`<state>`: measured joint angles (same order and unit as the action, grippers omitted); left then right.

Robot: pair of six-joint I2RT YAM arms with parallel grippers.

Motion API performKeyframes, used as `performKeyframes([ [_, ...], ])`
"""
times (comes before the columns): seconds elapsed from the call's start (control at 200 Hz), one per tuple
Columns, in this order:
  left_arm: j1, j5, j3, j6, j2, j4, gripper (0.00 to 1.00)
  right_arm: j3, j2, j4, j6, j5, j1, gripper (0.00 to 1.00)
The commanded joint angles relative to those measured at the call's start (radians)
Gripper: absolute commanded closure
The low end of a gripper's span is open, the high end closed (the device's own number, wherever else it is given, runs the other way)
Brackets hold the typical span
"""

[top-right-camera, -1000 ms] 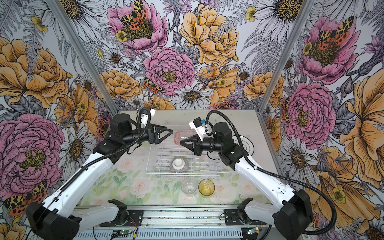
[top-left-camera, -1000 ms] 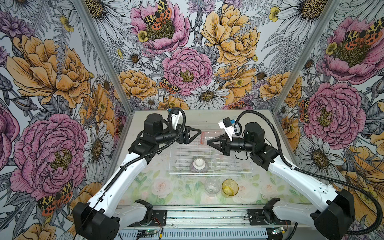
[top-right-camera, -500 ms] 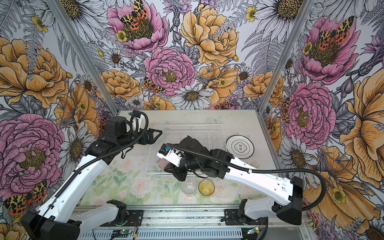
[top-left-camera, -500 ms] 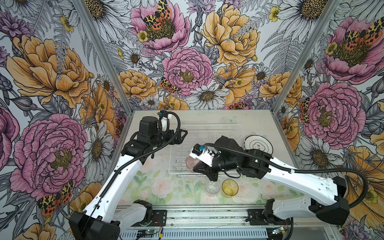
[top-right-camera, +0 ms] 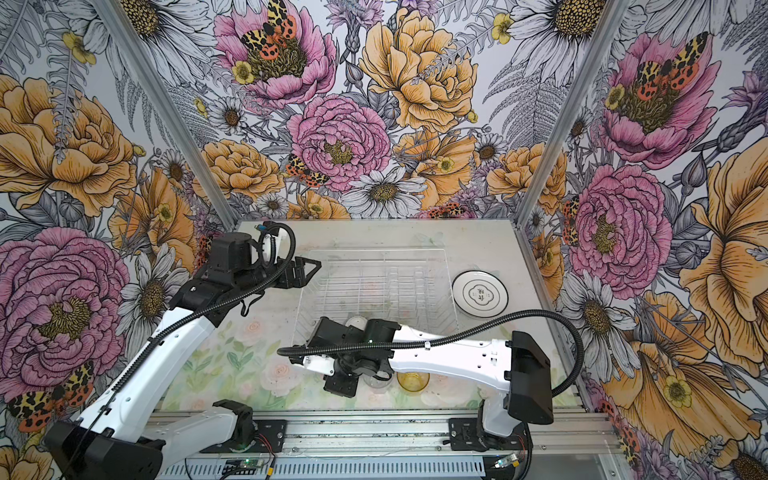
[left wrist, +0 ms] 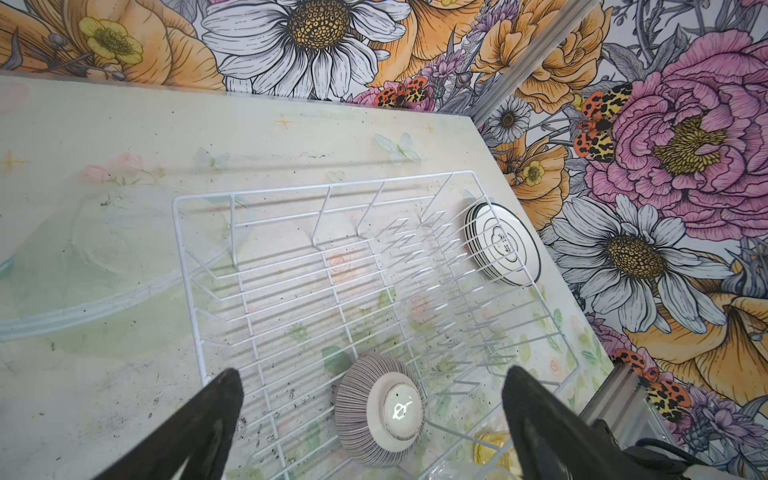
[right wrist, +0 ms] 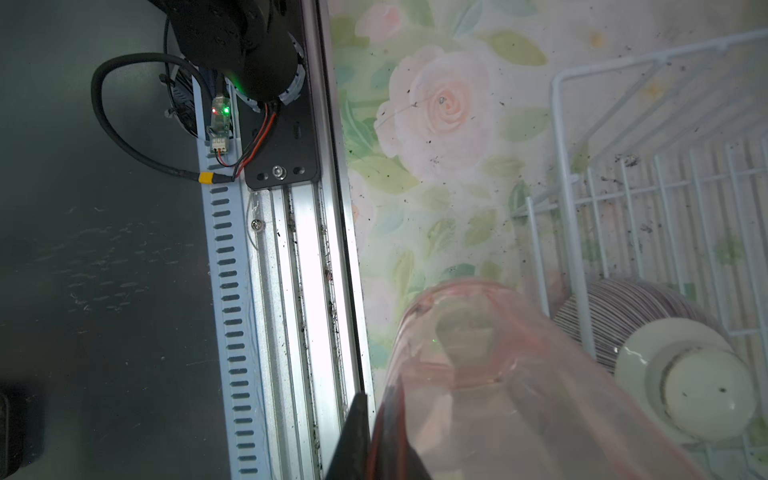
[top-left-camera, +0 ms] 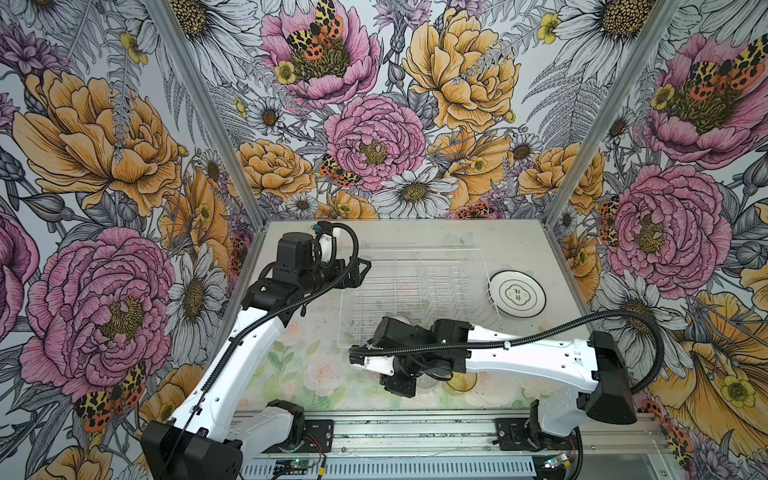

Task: Unload the mixed dishes from the dish rack
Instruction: 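Lower the pink glass toward the table beside the clear glass with the right gripper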

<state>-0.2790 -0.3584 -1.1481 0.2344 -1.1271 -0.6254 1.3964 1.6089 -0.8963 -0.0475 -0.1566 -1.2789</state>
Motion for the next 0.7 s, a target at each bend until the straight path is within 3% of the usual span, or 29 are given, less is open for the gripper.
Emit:
performKeyframes([
  [0.0, 0.011, -0.008, -0.017, -0.021, -0.005, -0.002, 0.01, 0.055, 0.057, -0.030, -0.034, 0.040, -0.015, 1.00],
  [0.46, 0.036, -0.033, -0.007, -0.038, -0.010, -0.002, 0.01, 0.124, 0.238, -0.127, -0.084, 0.167, -0.023, 1.00],
  [0.691, 0.041, -0.044, -0.007, -0.039, -0.014, -0.002, 0.01, 0.141, 0.291, -0.144, -0.100, 0.160, -0.022, 1.00],
])
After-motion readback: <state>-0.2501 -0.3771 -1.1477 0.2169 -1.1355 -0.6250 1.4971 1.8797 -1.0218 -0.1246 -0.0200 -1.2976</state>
